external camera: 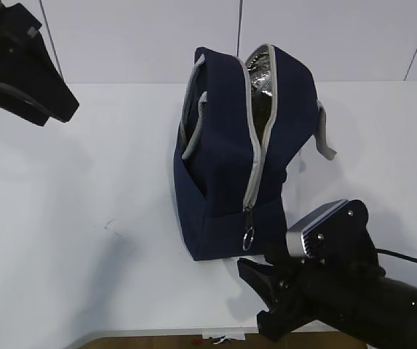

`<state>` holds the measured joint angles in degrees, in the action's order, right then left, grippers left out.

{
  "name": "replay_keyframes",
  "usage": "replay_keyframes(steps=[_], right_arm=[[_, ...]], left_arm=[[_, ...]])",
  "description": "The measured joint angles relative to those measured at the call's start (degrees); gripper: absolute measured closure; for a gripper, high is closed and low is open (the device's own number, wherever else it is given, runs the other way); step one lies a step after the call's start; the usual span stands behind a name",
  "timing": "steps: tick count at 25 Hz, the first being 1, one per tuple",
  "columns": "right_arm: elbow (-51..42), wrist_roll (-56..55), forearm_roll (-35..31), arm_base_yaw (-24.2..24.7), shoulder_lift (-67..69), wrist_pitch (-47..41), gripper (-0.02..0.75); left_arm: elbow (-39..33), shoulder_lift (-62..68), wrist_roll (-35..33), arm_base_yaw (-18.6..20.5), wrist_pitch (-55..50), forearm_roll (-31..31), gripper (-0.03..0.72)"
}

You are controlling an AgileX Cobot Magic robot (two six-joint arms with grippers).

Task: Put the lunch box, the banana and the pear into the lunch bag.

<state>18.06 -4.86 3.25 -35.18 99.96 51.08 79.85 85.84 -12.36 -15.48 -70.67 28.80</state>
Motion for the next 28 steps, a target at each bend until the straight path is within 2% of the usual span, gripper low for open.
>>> replay_keyframes(steps=[28], right_arm=[[4.69, -0.10, -3.25, 0.00, 5.65, 3.04, 0.391]], left_arm=[[0.00, 0.00, 0.56, 0.00, 0.00, 0.71, 0.372]])
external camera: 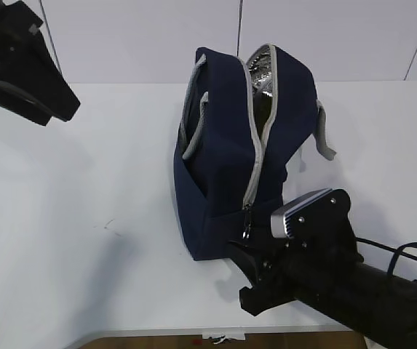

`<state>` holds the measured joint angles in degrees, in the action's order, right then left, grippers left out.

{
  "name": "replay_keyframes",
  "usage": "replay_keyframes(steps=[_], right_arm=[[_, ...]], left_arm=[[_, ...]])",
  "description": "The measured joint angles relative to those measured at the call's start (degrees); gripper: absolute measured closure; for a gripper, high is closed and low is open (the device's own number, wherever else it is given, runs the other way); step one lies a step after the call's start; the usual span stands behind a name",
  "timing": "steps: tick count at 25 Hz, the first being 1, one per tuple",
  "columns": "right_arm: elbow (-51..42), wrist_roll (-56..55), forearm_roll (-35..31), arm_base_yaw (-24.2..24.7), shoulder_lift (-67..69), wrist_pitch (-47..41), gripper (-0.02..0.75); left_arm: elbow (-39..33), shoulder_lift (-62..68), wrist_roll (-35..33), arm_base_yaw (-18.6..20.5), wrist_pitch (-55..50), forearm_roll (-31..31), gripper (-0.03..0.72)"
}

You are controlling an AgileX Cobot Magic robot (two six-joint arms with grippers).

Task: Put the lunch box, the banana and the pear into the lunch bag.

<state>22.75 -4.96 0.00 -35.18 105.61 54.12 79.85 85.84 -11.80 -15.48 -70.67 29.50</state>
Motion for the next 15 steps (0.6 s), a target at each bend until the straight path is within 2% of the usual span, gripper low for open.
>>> replay_keyframes(steps=[15], right_arm=[[0.00, -0.12, 0.00, 0.00, 0.04, 0.14, 0.409]], left_arm=[[0.00, 0.00, 0.02, 0.00, 0.00, 0.11, 0.381]])
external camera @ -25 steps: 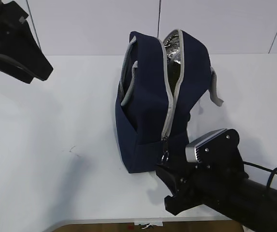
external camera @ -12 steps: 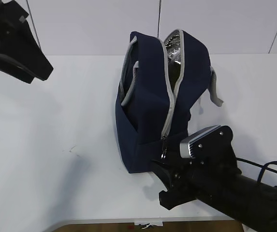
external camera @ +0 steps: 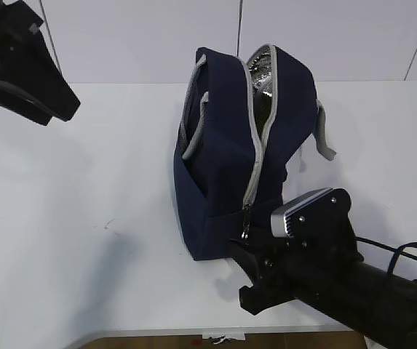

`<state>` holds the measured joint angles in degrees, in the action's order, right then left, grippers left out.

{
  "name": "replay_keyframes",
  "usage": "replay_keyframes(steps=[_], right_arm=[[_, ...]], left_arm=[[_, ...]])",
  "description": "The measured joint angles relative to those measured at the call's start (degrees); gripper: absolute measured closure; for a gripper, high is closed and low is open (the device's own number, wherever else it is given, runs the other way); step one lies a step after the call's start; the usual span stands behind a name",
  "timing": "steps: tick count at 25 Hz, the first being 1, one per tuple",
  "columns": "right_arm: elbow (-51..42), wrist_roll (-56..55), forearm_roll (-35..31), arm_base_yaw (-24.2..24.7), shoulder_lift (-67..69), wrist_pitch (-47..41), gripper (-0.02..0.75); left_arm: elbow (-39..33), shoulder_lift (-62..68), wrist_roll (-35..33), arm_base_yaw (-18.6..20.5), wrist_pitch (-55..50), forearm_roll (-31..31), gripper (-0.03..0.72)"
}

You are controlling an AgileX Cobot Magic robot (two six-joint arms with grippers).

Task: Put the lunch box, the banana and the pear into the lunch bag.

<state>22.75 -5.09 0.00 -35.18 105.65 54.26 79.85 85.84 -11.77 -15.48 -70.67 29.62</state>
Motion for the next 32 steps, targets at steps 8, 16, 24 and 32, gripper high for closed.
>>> replay_keyframes(steps=[8, 16, 24, 32], right_arm=[[0.00, -1.08, 0.00, 0.00, 0.00, 0.70, 0.507], [0.00, -2.18, 0.00, 0.00, 0.00, 0.96, 0.508], [0.00, -2.32, 0.00, 0.00, 0.00, 1.04, 0.508], [0.00, -2.45, 0.00, 0.00, 0.00, 1.04, 0.523]], left_arm=[[0.00, 0.00, 0.00, 0.00, 0.00, 0.00, 0.385], [0.00, 0.00, 0.00, 0.00, 0.00, 0.00, 0.385], [0.00, 0.00, 0.00, 0.00, 0.00, 0.00, 0.386], [0.00, 0.00, 0.00, 0.00, 0.00, 0.00, 0.398]])
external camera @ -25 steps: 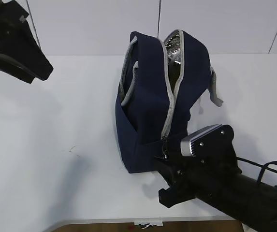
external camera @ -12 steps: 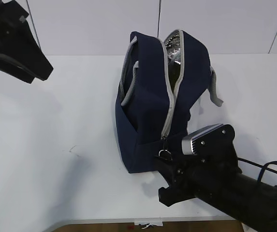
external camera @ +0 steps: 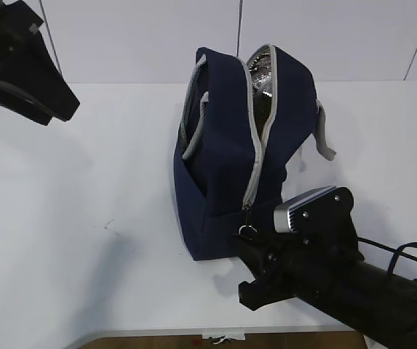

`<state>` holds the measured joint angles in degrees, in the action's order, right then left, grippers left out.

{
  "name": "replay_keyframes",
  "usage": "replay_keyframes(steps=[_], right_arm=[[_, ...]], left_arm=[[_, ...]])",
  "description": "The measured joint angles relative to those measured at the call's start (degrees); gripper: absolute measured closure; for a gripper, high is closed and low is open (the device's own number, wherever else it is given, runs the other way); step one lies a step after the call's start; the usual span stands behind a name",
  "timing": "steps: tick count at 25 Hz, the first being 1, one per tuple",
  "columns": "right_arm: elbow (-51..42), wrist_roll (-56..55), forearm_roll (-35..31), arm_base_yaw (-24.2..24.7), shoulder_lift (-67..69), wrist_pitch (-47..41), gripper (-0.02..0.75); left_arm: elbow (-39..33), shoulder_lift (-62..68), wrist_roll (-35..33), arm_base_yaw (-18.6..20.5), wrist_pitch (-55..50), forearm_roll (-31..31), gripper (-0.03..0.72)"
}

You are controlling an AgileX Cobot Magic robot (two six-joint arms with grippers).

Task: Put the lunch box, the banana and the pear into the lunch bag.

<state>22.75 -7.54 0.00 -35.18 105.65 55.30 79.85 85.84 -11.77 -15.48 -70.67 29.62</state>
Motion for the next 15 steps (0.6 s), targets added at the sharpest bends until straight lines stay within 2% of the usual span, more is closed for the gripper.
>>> replay_keyframes(steps=[6, 15], right_arm=[[0.00, 0.00, 0.00, 0.00, 0.00, 0.00, 0.647], [0.00, 0.00, 0.00, 0.00, 0.00, 0.00, 0.681]], left_arm=[[0.00, 0.00, 0.00, 0.00, 0.00, 0.00, 0.400], [0.00, 0.00, 0.21, 0.00, 0.00, 0.00, 0.400]])
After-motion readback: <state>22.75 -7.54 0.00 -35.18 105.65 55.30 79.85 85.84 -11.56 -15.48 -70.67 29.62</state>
